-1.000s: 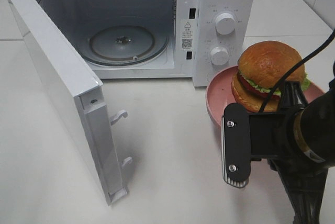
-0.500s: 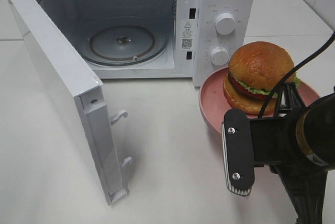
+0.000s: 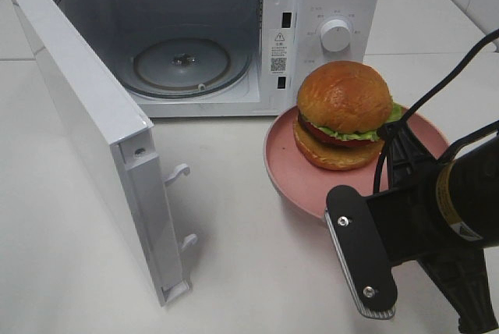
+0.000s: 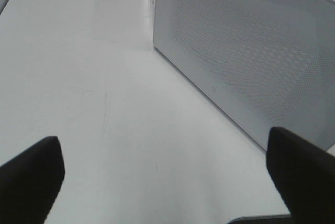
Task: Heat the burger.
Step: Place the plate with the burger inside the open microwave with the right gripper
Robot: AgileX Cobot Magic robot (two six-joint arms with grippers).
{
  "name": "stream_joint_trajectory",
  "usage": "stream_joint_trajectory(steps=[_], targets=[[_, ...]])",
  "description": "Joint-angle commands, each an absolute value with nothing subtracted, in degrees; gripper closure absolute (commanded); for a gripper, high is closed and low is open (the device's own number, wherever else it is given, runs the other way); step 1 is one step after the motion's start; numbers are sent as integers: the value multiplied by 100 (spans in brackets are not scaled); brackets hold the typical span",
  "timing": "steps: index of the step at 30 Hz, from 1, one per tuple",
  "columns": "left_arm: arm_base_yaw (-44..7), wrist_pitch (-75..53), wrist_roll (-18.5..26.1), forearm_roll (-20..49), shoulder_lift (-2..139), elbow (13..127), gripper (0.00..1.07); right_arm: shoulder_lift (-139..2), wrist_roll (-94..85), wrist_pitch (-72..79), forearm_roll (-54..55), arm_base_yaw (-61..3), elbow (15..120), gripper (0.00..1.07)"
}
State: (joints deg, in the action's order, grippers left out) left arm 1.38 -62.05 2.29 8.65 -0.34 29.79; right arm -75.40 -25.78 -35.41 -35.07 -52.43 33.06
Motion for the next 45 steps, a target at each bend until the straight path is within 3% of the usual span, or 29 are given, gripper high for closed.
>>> stream_joint_trajectory(steps=[1, 8, 21, 36, 45], targets=[[132, -6125, 229, 888, -52, 2974, 8, -7460, -3151, -3111, -3587, -5202, 3335, 107], [132, -6125, 229, 888, -52, 2974, 8, -7460, -4005, -2790, -3203, -5185, 3335, 107], [132, -6125, 229, 888, -52, 2974, 8, -7460, -5982, -2189, -2160, -4418, 3335, 107], [132, -6125, 229, 888, -52, 2974, 8, -7471, -8927, -1822, 155, -3587, 3363, 107], [132, -6125, 229, 888, -52, 2974, 8, -7477, -9116, -1656, 0, -3547, 3363, 107]])
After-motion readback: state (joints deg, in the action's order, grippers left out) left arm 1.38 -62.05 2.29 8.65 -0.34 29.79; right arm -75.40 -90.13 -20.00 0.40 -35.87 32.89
